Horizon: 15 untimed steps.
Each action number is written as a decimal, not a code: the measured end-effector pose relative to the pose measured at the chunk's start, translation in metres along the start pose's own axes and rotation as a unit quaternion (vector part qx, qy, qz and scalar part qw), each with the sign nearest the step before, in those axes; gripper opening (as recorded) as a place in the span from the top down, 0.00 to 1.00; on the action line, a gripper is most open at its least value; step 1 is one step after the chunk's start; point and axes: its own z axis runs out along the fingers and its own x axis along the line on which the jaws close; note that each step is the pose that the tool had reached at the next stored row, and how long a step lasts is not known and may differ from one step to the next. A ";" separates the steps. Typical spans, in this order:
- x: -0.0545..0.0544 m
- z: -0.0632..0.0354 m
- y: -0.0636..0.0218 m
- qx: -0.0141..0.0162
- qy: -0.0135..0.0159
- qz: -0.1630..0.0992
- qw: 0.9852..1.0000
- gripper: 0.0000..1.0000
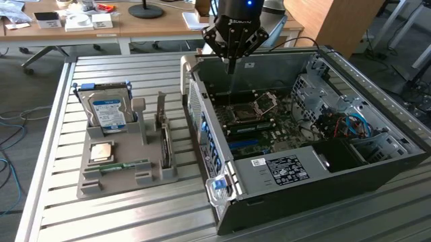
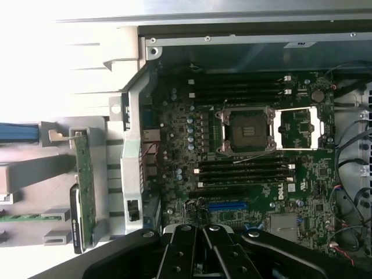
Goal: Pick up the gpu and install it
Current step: 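Reach for the gpu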
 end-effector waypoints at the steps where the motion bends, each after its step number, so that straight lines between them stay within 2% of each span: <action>1: 0.002 -0.0001 -0.0001 0.000 0.000 0.000 1.000 0.89; 15: 0.019 -0.0003 -0.0014 0.000 0.000 0.000 1.000 0.89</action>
